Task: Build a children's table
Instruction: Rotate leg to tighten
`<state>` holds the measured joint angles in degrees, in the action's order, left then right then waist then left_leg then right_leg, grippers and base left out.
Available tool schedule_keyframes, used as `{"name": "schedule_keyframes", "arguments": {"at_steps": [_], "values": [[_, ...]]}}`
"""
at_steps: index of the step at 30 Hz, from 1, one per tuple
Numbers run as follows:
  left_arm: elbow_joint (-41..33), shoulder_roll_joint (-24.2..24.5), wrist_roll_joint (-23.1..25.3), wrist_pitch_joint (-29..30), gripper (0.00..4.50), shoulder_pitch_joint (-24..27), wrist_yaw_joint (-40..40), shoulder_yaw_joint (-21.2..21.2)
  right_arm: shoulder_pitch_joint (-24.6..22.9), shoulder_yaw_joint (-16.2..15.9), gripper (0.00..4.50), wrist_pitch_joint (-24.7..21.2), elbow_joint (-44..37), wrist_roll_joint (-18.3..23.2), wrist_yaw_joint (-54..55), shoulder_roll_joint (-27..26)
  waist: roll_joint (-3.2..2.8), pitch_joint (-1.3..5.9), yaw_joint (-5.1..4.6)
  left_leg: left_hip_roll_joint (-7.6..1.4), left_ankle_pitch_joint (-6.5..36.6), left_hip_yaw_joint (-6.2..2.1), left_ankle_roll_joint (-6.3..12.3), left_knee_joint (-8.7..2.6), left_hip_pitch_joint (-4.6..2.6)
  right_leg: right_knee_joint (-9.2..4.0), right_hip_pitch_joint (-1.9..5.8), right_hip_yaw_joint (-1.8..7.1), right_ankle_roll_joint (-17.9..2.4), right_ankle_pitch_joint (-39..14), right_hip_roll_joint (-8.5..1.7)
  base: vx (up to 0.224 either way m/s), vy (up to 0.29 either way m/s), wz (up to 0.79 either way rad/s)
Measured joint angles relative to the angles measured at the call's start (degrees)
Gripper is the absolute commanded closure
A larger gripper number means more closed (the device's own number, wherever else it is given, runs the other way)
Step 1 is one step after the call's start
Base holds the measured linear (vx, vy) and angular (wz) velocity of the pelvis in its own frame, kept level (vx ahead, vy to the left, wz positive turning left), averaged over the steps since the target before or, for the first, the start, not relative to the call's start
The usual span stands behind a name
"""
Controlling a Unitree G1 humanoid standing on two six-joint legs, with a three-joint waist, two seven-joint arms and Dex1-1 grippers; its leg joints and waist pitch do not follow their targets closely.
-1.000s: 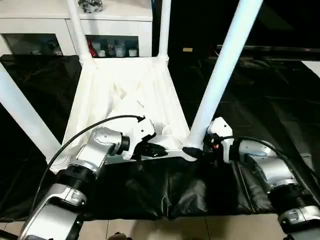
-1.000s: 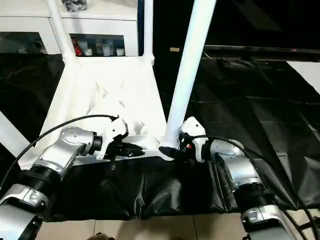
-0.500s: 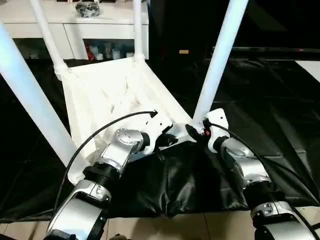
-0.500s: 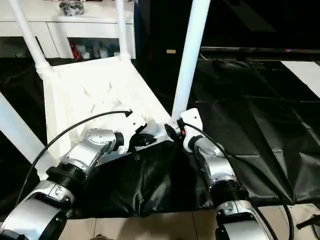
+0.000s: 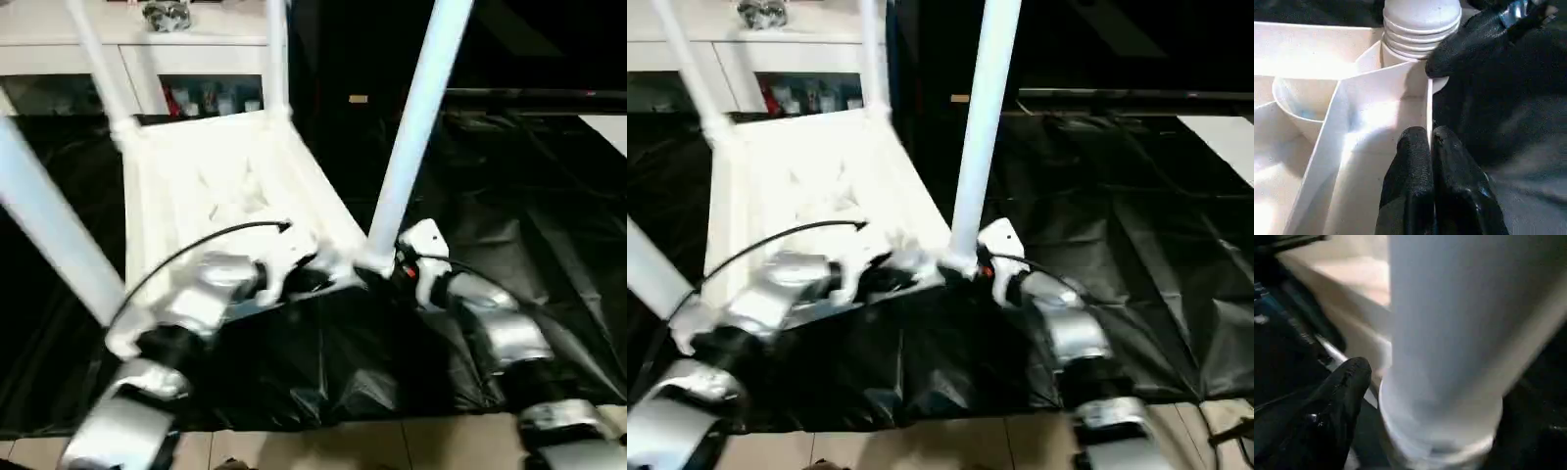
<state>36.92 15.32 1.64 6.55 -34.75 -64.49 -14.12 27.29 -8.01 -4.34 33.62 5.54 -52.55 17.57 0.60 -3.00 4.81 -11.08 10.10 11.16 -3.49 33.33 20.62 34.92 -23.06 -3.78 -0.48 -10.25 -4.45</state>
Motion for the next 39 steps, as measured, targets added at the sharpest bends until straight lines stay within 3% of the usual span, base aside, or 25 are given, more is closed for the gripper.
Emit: {"name": "schedule_keyframes", "arguments": {"at_steps": [6, 9, 17, 22, 25, 27, 32, 35, 37, 39], "values": [[-0.73, 2.78, -1.46, -0.66, 4.5, 0.48, -7.06, -0.55, -0.3, -1.9, 0.61, -0.7, -2.0, 1.74, -10.33, 2.79, 0.02, -0.01, 0.76, -0.02, 0.0, 0.09, 0.01, 0.26, 0.27, 0.0, -0.04, 0.05, -0.12, 0.05, -0.06, 0.0, 0.0, 0.0], [-1.27, 4.04, -1.97, -0.66, 4.5, 0.71, -9.69, -0.93, -0.04, -2.84, 0.98, -1.0, -2.06, 2.42, -14.17, 3.75, 0.11, -0.05, 0.9, -0.02, 0.0, 0.1, 0.01, 0.29, 0.31, -0.01, -0.06, 0.04, -0.11, 0.03, -0.07, 0.0, 0.0, 0.0], [-1.26, 4.57, -1.99, -0.8, 4.5, 0.71, -11.76, -0.95, 0.43, -3.21, 1.67, -1.77, -2.04, 2.47, -16.36, 4.07, 0.19, -0.1, 1.21, -0.03, 0.0, 0.1, 0.01, 0.28, 0.31, 0.0, -0.07, 0.04, -0.08, 0.01, -0.07, 0.0, 0.0, 0.0], [-1.01, 4.27, -1.94, -0.94, 4.5, 0.69, -10.74, -0.85, 0.3, -3.01, 1.74, -1.84, -2.03, 2.47, -15.72, 3.28, 0.18, -0.09, 1.28, -0.03, 0.0, 0.1, 0.01, 0.28, 0.3, 0.0, -0.07, 0.04, -0.07, 0.0, -0.07, 0.0, 0.0, 0.0], [0.61, 2.39, -0.86, -0.7, 4.5, -0.12, -5.19, 0.08, 0.12, -0.43, 1.75, -1.68, -0.27, 1.65, -7.82, 0.36, 0.21, -0.08, 1.07, -0.02, 0.0, 0.1, 0.0, 0.27, 0.23, 0.0, -0.04, 0.05, 0.06, -0.07, -0.07, 0.0, 0.0, 0.0], [2.52, -0.31, 0.78, 1.08, 4.5, -1.9, 1.76, 0.74, 1.67, 2.62, 1.75, -1.66, 3.09, 0.64, 3.23, -3.54, 0.3, -0.09, 0.21, 0.01, 0.0, 0.09, -0.01, 0.33, 0.14, 0.01, -0.04, 0.07, 0.07, -0.07, -0.09, 0.0, 0.0, 0.0], [5.39, -5.69, 2.0, 4.3, 4.5, -4.19, 12.43, 1.57, 4.16, 6.5, 1.76, -2.6, 7.06, -0.3, 20.55, -9.09, 0.35, -0.11, -0.61, 0.05, 0.0, 0.04, 0.0, 0.27, -0.06, -0.18, 0.01, 0.02, 0.11, -0.1, -0.12, 0.0, 0.0, 0.0], [5.93, -6.68, 2.48, 4.33, 4.5, -4.4, 14.03, 1.9, 4.31, 7.07, 1.76, -2.74, 7.14, -0.76, 23.51, -10.16, 0.23, -0.04, -0.75, 0.08, 0.0, 0.0, 0.0, 0.22, -0.07, -0.31, 0.07, 0.01, 0.12, -0.09, -0.12, 0.0, 0.0, 0.0], [6.23, -6.88, 2.5, 4.32, 4.5, -4.5, 14.04, 1.94, 4.29, 7.1, 1.2, -2.69, 7.14, -0.97, 23.51, -10.17, 0.15, 0.01, -0.78, 0.09, 0.0, 0.0, 0.01, 0.14, -0.09, -0.46, 0.16, 0.01, 0.12, -0.09, -0.12, 0.0, 0.0, 0.0], [6.49, -7.1, 2.54, 4.28, 4.5, -4.66, 14.03, 1.98, 4.12, 7.1, 1.06, -2.56, 6.99, -1.47, 23.37, -10.18, 0.11, 0.04, -0.79, 0.1, 0.0, 0.01, 0.01, 0.12, -0.09, -0.52, 0.2, 0.02, 0.11, -0.08, -0.12, 0.0, 0.0, 0.0]]}}
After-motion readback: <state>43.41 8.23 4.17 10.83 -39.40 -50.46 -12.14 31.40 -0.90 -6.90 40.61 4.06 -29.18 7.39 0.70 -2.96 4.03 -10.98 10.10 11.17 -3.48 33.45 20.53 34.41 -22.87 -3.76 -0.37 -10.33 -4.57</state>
